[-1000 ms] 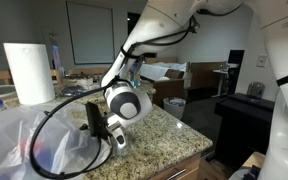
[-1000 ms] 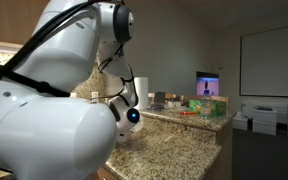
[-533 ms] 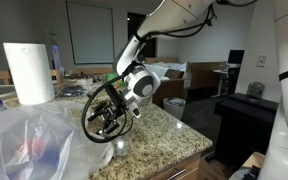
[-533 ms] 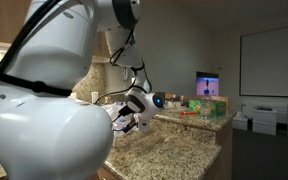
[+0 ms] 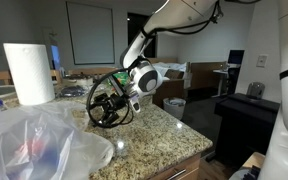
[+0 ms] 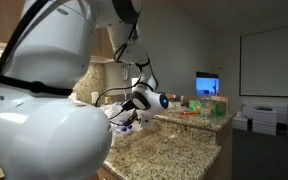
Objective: Pick up the bottle from the plastic bag and put it on the countertop.
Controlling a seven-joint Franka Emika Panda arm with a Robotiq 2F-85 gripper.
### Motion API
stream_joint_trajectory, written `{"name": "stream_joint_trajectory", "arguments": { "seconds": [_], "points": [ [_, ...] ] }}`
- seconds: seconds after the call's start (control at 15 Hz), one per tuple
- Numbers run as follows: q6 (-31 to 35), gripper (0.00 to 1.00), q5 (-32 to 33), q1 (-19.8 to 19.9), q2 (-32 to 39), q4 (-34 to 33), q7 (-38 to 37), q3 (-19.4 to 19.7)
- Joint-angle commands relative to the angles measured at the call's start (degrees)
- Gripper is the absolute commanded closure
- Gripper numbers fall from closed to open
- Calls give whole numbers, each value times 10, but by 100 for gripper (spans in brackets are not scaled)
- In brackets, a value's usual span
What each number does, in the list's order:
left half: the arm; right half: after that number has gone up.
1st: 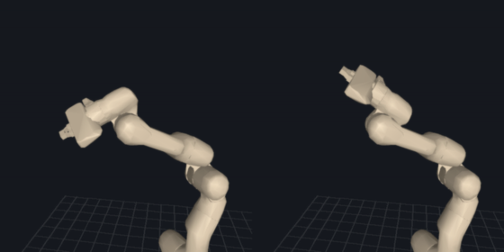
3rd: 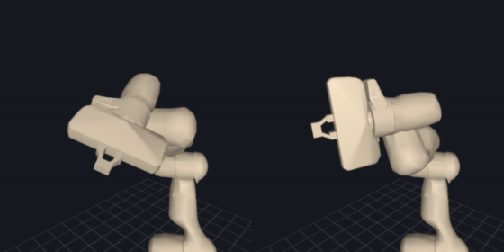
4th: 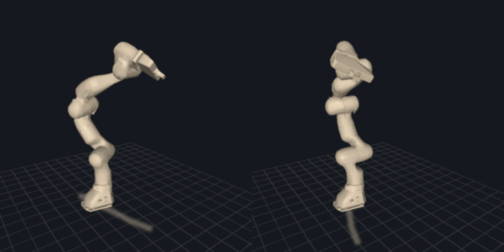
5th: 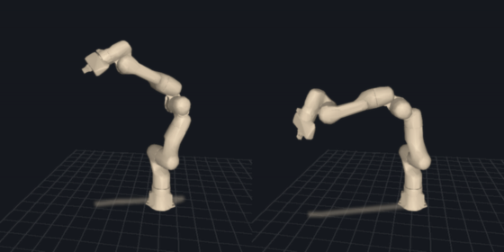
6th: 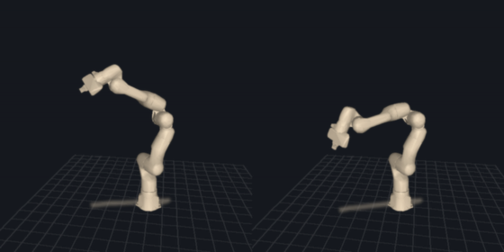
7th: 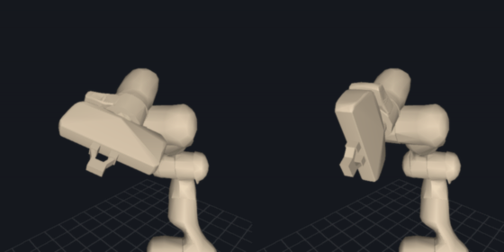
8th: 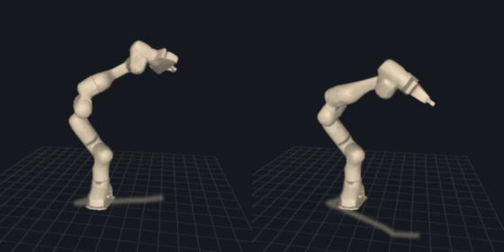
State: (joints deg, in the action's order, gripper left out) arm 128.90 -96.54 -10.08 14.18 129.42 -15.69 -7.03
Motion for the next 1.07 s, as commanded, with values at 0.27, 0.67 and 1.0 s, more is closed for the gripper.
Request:
{"name": "stream_joint_trajectory", "arguments": {
  "seconds": [0.27,0.67,1.0],
  "points": [
    [70,0,-37,-9,-21,11,-9,-4],
    [69,0,-23,-6,-4,-1,-1,-4],
    [51,0,-44,-3,15,-15,15,-5]
  ]
}}
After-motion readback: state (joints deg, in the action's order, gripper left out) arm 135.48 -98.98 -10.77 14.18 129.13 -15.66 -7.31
